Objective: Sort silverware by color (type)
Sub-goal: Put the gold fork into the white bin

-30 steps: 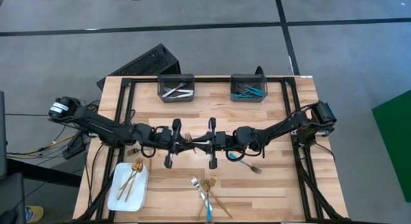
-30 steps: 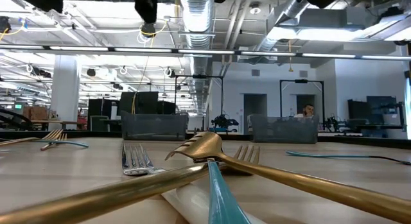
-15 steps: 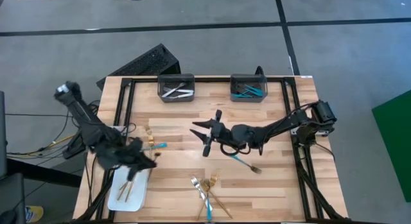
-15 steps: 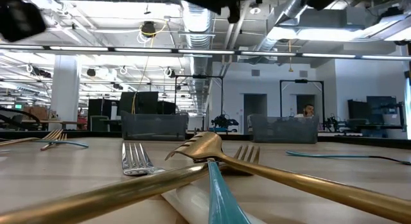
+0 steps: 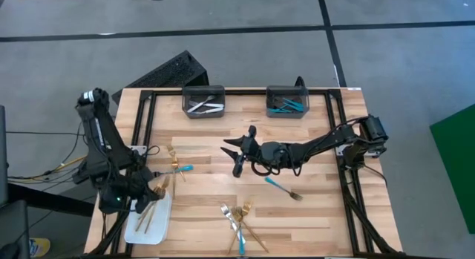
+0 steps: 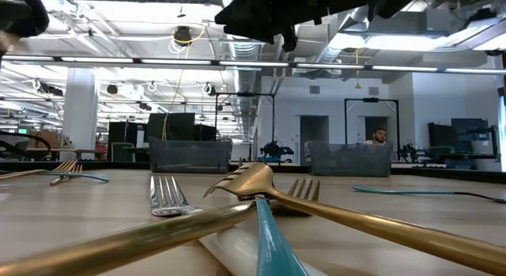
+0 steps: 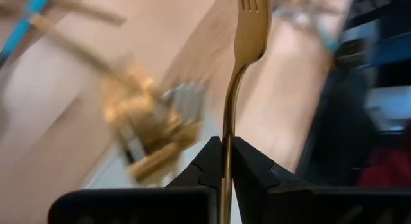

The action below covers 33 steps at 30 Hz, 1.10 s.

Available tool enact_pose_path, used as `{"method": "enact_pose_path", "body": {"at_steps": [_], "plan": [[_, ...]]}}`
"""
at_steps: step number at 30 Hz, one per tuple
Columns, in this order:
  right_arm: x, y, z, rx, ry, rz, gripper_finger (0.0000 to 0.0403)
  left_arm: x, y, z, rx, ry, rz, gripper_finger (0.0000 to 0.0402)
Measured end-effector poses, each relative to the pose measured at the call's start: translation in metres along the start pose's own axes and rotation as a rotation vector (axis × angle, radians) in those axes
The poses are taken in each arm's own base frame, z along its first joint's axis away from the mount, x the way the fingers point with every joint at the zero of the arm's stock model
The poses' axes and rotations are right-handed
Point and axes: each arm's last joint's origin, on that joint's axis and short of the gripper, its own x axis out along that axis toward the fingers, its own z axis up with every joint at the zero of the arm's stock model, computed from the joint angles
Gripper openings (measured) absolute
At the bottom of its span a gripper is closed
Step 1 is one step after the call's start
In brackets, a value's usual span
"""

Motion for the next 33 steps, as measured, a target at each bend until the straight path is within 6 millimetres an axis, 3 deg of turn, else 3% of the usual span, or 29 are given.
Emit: {"method": "enact_pose_path", "body": {"at_steps": [6,13,19,24,29,33], "plan": [[0.000,0.000,-0.001,-0.004,0.006,-0.001,0.0160,0.006,0.005,-0.006,-0.024,0.078,0.114,0.0021],[-0.001,0.001,-0.003,0.001,0.031,0.002,0.0175,0.007,0.004,-0.007,-0.016,0.083,0.123,0.0073],[-0.003,-0.001,-0.021,0.026,0.201,-0.022,0.0177,0.007,0.004,-0.007,-0.015,0.078,0.124,0.0121],[-0.009,0.000,-0.036,0.098,0.338,-0.044,0.0169,0.006,0.004,-0.004,0.031,0.008,0.096,0.0131],[-0.015,0.009,-0.040,0.111,0.408,0.070,0.0165,0.002,0.004,0.008,0.089,-0.071,0.045,0.0132],[-0.018,0.016,-0.040,0.124,0.424,0.146,0.0163,-0.001,0.004,0.022,0.167,-0.230,0.019,0.0132]]}}
